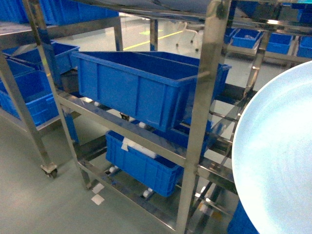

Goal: Place blue tray on left shelf second layer neatly

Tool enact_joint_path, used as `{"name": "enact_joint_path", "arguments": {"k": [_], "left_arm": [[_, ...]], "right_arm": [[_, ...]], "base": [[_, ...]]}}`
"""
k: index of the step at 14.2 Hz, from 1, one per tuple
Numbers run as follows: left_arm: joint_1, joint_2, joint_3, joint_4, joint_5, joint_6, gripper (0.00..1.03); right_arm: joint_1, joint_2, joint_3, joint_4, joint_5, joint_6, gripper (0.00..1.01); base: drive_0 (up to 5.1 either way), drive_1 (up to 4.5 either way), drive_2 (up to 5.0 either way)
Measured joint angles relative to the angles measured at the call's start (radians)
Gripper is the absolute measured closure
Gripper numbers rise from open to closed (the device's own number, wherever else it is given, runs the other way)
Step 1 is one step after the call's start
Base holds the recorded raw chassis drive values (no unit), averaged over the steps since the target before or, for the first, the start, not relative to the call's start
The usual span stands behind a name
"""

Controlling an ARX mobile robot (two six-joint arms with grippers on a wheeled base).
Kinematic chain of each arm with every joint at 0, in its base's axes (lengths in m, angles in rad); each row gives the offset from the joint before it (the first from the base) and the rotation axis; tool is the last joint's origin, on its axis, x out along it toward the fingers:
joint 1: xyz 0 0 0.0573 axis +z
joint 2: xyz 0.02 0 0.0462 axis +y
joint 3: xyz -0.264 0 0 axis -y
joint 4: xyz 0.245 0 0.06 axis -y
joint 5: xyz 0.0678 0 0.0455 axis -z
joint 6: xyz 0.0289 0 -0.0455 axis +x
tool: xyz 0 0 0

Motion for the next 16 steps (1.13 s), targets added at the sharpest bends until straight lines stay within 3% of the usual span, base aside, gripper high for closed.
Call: {"name": "enact_joint_path", "arguments": {"k": [16], "left_arm": [[0.000,0.000,0.000,0.000,0.000,0.000,0.05]], "right_arm": [[0.000,0.000,0.000,0.000,0.000,0.000,0.99]], "base": [[-1.6,-1.60,-1.6]]}}
